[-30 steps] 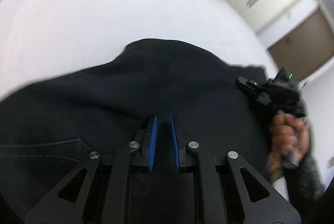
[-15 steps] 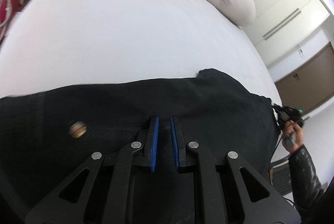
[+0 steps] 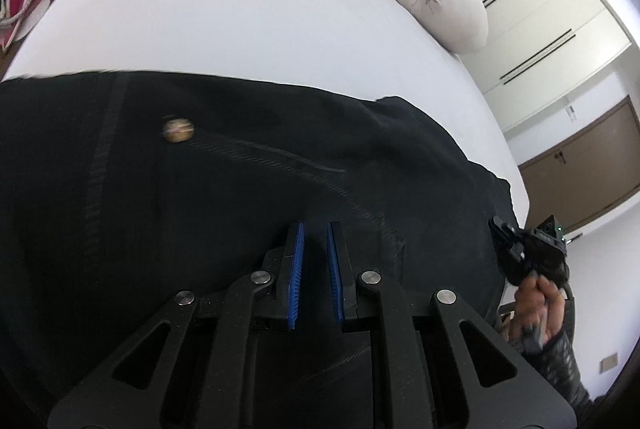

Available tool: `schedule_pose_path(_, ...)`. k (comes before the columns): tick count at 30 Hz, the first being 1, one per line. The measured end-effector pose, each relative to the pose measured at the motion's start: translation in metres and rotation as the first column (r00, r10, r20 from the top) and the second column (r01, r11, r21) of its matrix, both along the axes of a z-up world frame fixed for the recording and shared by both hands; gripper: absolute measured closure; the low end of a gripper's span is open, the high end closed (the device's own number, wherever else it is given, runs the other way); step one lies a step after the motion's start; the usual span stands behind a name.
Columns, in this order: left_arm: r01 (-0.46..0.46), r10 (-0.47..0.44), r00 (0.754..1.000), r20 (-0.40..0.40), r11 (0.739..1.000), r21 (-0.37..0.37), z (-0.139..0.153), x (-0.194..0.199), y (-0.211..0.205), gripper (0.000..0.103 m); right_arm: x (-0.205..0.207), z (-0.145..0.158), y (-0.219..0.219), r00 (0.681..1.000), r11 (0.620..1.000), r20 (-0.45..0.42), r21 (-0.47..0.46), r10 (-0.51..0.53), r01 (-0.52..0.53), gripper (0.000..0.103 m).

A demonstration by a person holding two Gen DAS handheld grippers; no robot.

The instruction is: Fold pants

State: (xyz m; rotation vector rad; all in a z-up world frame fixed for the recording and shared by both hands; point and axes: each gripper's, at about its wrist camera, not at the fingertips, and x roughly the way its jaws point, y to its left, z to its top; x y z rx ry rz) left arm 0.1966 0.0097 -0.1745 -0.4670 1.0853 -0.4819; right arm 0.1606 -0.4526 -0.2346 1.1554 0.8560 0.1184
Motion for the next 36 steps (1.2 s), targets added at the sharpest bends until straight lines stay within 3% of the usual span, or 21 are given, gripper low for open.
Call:
schedule_pose_path(4, -0.049, 0.049, 0.999, 0.009, 0.998, -0.033, -0.006, -0.01, 0.012, 0.09, -0.048, 0.014, -0.079, 0.972, 0.97, -0.015, -0.066, -0.235, 0.234, 0.097)
schedule_pose_path(6, -0.073, 0.073, 0.997, 0.017, 0.997, -0.016, 0.0, -0.018, 0.021, 0.09, -0.085, 0.032, -0.104, 0.942, 0.937, 0.012, -0.095, -0.336, 0.335, 0.053)
schedule_pose_path(8, -0.089, 0.088, 0.995, 0.039, 0.996, 0.006, 0.018, -0.018, 0.009, 0.09, -0.115, 0.047, -0.11, 0.922, 0.914, 0.049, -0.115, -0.385, 0.388, 0.039)
schedule_pose_path(12, -0.058, 0.059, 0.995, 0.078, 0.998, -0.01, 0.046, -0.015, -0.009, 0.09, -0.158, 0.05, -0.119, 0.895, 0.891, 0.063, -0.084, -0.441, 0.445, 0.039)
schedule_pose_path(16, 0.014, -0.015, 0.998, 0.067, 1.0, 0.019, 0.054, -0.004, -0.045, 0.09, -0.165, 0.027, -0.132, 0.88, 0.88, 0.033, -0.017, -0.473, 0.474, 0.039)
schedule_pose_path(20, 0.074, -0.074, 0.997, -0.006, 0.995, 0.065, 0.032, 0.001, -0.076, 0.09, -0.158, 0.018, -0.137, 0.866, 0.865, 0.015, 0.053, -0.501, 0.499, 0.041)
schedule_pose_path(25, 0.065, -0.063, 0.997, -0.04, 0.997, 0.03, 0.014, 0.004, -0.082, 0.09, -0.147, 0.014, -0.149, 0.855, 0.854, 0.035, 0.089, -0.518, 0.513, 0.044)
schedule_pose_path(28, 0.057, -0.056, 0.997, -0.052, 0.998, 0.008, 0.004, -0.002, -0.068, 0.09, -0.141, 0.011, -0.153, 0.851, 0.85, 0.058, 0.116, -0.523, 0.514, 0.052)
schedule_pose_path(32, 0.055, -0.055, 0.997, -0.061, 0.998, -0.005, -0.009, -0.003, -0.056, 0.09, -0.141, 0.002, -0.159, 0.841, 0.837, 0.052, 0.149, -0.539, 0.527, 0.078)
schedule_pose_path(36, 0.053, -0.053, 0.997, -0.061, 0.999, -0.011, -0.012, -0.003, -0.048, 0.09, -0.143, 0.003, -0.16, 0.847, 0.844, 0.053, 0.139, -0.529, 0.518, 0.089)
